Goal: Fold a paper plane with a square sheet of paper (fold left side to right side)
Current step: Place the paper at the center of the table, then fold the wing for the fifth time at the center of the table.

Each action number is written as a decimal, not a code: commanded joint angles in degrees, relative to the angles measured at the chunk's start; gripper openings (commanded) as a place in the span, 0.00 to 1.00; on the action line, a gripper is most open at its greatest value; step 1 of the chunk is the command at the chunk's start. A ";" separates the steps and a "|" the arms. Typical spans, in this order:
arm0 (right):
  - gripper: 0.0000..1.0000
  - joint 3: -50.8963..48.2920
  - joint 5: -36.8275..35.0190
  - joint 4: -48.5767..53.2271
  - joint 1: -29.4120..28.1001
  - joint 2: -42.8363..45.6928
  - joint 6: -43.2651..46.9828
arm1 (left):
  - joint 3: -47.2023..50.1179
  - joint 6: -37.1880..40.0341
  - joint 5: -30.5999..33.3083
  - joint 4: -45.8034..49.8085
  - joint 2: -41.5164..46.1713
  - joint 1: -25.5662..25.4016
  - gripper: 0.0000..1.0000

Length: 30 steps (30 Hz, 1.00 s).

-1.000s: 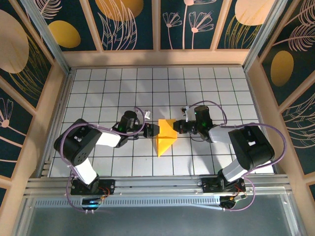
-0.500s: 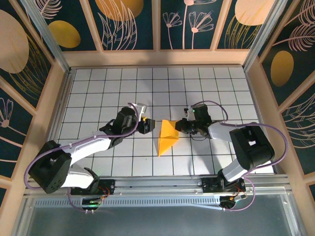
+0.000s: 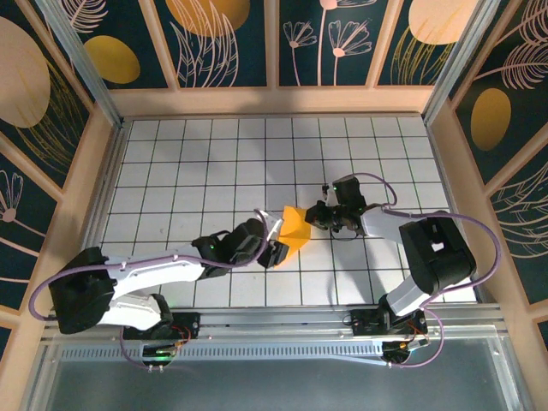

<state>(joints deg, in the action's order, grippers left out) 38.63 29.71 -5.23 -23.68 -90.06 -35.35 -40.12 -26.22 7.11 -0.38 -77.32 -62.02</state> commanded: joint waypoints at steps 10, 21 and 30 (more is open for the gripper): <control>0.00 1.76 -0.36 1.01 0.04 -1.51 -3.01 | -11.91 -3.16 11.21 3.80 -17.57 -6.66 0.61; 0.00 2.41 0.15 1.29 -0.04 -2.53 -3.05 | -19.57 0.75 20.10 11.81 -27.86 -8.97 0.63; 0.00 2.41 0.17 1.46 0.00 -2.67 -2.87 | -19.74 0.06 24.23 13.46 -29.76 -9.35 0.60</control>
<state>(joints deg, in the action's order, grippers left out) 39.40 29.61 -4.82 -23.68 -92.12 -37.93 -58.89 -26.55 28.32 10.76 -106.13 -71.18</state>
